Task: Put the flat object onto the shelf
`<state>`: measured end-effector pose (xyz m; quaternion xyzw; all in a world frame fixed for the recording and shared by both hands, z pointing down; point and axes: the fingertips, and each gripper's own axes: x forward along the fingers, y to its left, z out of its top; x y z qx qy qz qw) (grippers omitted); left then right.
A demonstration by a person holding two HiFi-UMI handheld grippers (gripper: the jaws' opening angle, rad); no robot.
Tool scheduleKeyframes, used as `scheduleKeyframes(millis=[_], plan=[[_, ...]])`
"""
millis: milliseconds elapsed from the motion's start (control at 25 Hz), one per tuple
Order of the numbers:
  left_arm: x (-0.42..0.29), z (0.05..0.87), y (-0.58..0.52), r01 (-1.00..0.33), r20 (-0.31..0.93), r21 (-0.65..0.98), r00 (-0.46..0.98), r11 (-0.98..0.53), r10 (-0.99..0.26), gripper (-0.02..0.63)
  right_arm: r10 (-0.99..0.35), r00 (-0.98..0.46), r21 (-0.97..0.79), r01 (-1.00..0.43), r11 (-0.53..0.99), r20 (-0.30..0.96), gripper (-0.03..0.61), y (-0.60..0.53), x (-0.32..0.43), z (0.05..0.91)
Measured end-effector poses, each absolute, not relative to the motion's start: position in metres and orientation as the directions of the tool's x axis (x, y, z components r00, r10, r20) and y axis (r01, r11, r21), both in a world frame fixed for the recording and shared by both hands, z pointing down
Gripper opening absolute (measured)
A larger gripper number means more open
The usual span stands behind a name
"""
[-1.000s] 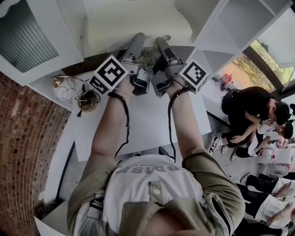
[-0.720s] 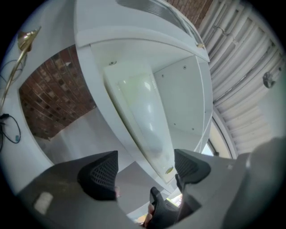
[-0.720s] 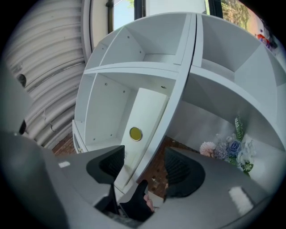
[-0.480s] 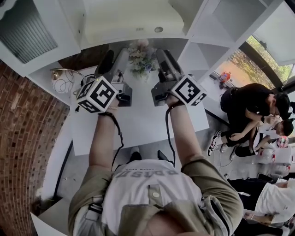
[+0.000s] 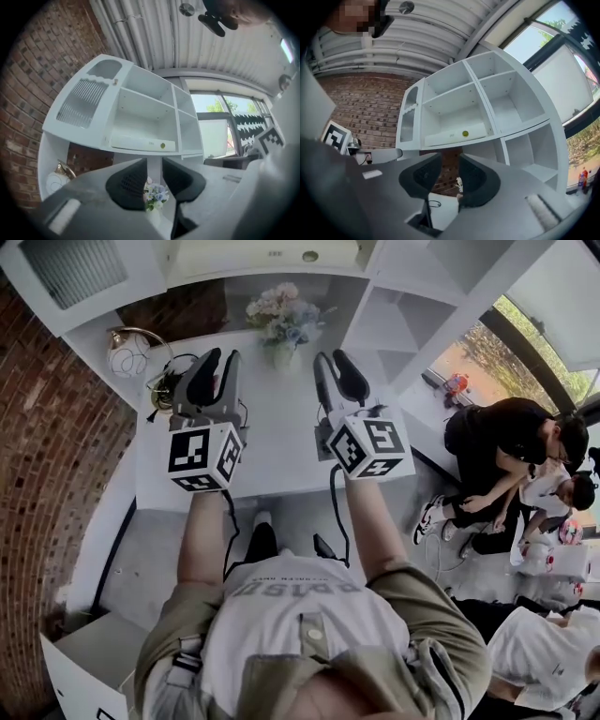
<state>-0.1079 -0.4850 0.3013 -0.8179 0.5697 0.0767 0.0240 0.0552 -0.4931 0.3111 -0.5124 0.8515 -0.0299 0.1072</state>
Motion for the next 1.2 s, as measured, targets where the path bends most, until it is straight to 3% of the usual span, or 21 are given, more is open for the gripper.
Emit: scheduleKeyframes(millis=[200,400,1200], plan=[[-0.098,0.315,-0.438,-0.953,-0.119,-0.029,0.301,-0.300,-0.946,0.095,-0.883,-0.447,-0.077,-0.885,0.460,-0.140,0.060,-0.447,0.063,0.316],[-0.094,0.328,-0.399,-0.965,-0.105,-0.066,0.261,-0.255,-0.960,0.013,-0.882,-0.452,-0.047,-0.886,0.461,-0.132,0.024,-0.412,0.071,0.326],[-0.077,0.331,-0.332,-0.970,-0.121,-0.095,0.234,-0.224,-0.965,0.009,-0.867,-0.471,0.006,-0.879,0.477,-0.165,0.005,-0.340,0.076,0.325]])
